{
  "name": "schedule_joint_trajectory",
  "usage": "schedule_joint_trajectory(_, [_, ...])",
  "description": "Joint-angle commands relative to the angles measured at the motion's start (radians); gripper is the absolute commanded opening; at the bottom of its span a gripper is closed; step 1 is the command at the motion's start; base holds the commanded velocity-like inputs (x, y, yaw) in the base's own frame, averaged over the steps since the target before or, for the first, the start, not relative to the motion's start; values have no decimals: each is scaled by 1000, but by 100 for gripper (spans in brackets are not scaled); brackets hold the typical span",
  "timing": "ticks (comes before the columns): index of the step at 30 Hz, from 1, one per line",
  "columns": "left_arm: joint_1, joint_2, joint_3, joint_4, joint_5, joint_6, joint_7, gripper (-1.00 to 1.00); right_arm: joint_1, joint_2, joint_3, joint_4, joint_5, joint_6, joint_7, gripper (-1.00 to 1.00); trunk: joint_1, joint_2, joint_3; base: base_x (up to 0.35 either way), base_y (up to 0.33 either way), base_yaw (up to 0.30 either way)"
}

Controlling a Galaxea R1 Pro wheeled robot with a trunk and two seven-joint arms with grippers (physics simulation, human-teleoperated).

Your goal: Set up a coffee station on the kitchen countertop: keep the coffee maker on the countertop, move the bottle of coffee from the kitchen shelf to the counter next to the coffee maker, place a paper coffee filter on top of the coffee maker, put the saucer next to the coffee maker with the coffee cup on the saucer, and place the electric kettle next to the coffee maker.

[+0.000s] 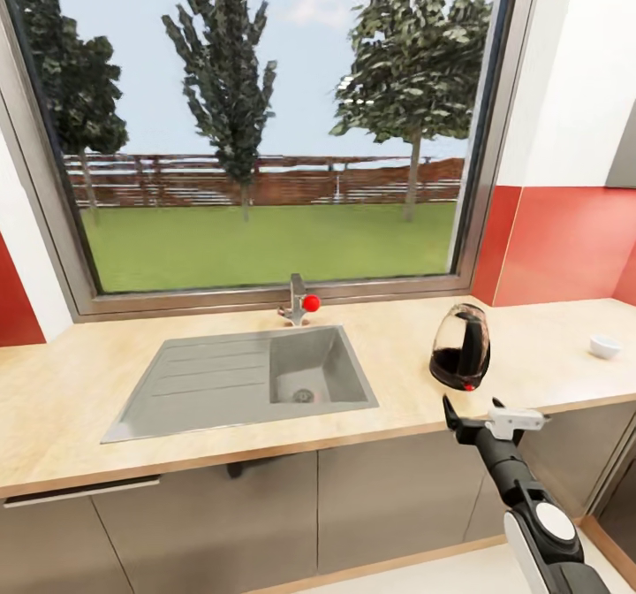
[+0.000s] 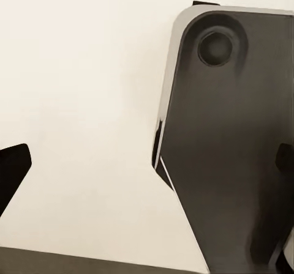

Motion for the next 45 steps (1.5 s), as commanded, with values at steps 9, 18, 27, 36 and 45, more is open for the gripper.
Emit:
schedule_joint_trajectory(9, [25,1,7,4,6,-9,0,100,-1,-1,-1,19,-13,-2,3,100,0,-1,-2,148,-2,0])
schedule_joint_trajectory(18, [28,-1,8,4,7,-8,1,100,-1,0,-37,19,-13,-2,3,100,0,-1,-2,120,-43,0])
schedule_joint_trajectory(27, [28,-2,8,6,7,-8,1,100,-1,1,-38,20,-11,-2,3,100,0,-1,-2,71,-36,0])
schedule_joint_trajectory(36, [28,-2,8,6,7,-8,1,100,-1,1,-38,20,-11,-2,3,100,0,-1,-2,154,-107,0])
schedule_joint_trajectory(45, [28,0,9,6,7,-8,1,100,-1,1,-37,20,-11,-2,4,100,0,-1,-2,49,-29,0])
